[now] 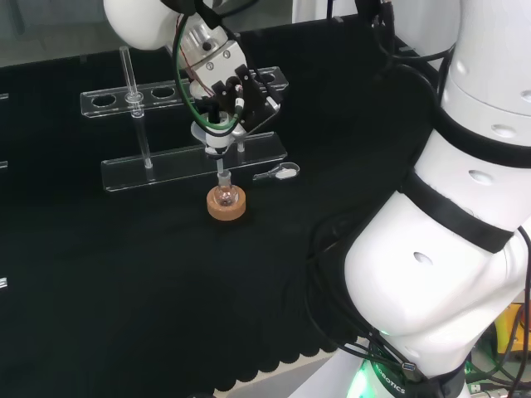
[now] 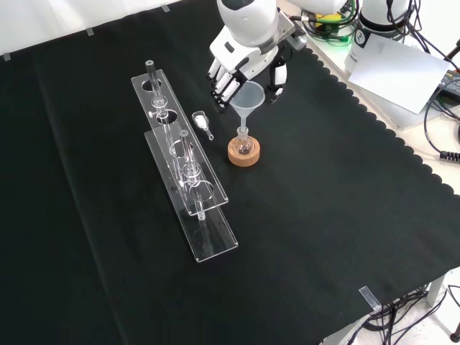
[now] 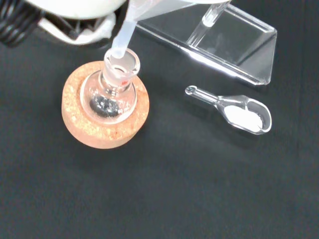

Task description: Place the funnel on the round-bottom flask.

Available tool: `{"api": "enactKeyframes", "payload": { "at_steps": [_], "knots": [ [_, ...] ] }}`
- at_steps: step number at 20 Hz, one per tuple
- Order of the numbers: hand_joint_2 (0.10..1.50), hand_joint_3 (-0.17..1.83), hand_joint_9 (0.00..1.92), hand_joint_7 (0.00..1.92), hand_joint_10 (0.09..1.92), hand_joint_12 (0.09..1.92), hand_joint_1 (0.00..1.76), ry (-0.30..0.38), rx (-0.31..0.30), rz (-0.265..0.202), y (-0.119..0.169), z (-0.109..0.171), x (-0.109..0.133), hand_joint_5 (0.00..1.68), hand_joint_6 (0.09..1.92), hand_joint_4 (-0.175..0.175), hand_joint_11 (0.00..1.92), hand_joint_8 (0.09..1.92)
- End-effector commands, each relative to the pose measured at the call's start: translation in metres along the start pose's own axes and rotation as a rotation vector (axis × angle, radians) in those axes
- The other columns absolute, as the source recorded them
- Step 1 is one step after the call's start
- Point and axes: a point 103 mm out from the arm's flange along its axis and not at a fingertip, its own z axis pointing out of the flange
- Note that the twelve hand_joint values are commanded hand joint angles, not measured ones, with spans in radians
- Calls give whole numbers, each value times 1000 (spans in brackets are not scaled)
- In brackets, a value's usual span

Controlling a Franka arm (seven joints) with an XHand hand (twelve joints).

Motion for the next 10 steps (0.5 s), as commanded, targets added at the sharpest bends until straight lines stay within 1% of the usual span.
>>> {"api": "enactKeyframes", "payload": {
  "at_steps": [1, 10],
  "knots": [
    [593, 773, 972, 601, 452, 1256, 996, 10, 12, -9, 7, 7, 8, 559, 796, 26, 723, 673],
    [593, 773, 972, 602, 453, 1256, 996, 19, 21, -9, 8, 11, 4, 562, 800, 26, 724, 675]
  ]
}}
